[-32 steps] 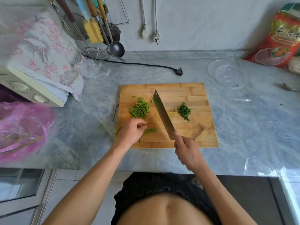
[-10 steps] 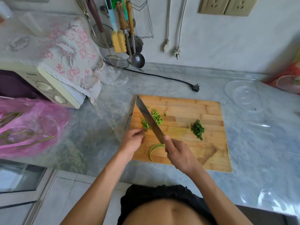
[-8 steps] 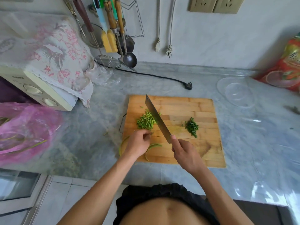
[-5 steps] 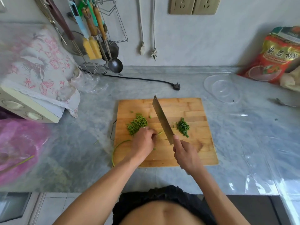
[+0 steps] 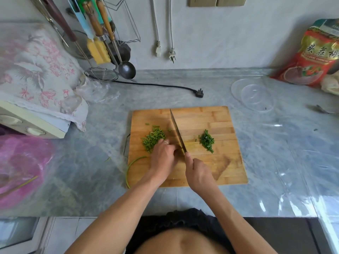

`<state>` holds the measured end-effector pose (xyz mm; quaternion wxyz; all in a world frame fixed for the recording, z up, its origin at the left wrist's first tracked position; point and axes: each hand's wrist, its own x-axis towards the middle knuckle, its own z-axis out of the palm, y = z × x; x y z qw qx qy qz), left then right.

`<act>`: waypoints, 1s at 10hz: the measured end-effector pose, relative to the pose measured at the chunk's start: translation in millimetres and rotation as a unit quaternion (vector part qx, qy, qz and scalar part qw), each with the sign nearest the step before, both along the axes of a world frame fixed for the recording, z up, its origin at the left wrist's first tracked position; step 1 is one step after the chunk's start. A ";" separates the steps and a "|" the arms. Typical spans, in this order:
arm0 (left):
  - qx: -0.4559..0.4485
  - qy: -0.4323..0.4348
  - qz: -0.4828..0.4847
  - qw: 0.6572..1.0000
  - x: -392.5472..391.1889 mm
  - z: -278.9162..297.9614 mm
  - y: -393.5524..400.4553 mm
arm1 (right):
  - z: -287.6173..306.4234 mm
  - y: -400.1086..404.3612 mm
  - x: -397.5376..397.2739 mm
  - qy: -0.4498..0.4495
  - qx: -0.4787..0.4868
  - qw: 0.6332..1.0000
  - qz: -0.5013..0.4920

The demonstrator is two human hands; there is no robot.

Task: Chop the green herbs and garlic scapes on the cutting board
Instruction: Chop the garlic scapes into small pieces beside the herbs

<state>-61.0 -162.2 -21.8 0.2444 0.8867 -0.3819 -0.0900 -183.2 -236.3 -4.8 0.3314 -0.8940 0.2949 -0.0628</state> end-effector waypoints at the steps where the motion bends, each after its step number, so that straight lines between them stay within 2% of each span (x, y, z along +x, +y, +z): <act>1: -0.007 0.003 0.000 1.000 0.5 -2.1 -1.6 | -4.7 -3.3 6.7 0.013 -0.176 0.984 0.018; 2: -0.022 -0.002 0.007 1.000 0.5 -3.6 -1.8 | -3.0 -10.8 20.2 -0.006 -0.231 0.972 0.044; 3: -0.014 -0.005 0.011 1.000 0.2 -2.2 -2.4 | -5.0 -13.1 20.6 0.005 -0.231 0.968 0.094; 4: 0.019 -0.003 0.012 1.000 0.1 -4.5 -2.7 | -1.2 -12.4 10.8 -0.008 -0.261 0.964 0.044; 5: 0.015 -0.006 0.018 1.000 0.2 -7.6 -1.7 | 6.9 -7.9 14.7 0.043 -0.227 0.973 0.020; 6: -0.004 -0.006 0.017 1.000 -1.3 -4.8 -3.4 | 3.7 -25.8 25.6 0.004 -0.162 0.986 -0.042; 7: -0.008 -0.006 0.008 1.000 -2.0 -3.9 -1.7 | 19.9 -9.6 17.8 0.136 -0.087 0.986 0.041; 8: -0.004 -0.023 0.016 1.000 -2.1 -2.6 -0.8 | 9.7 7.3 16.0 0.085 -0.005 0.991 -0.105; 9: 0.013 -0.040 -0.005 0.999 -1.6 -1.9 -2.5 | 21.5 -1.0 29.3 0.079 0.149 0.981 -0.094; 10: 0.028 -0.053 -0.024 0.998 -0.6 -2.6 0.2 | 24.5 -7.7 41.0 0.057 0.178 0.976 -0.110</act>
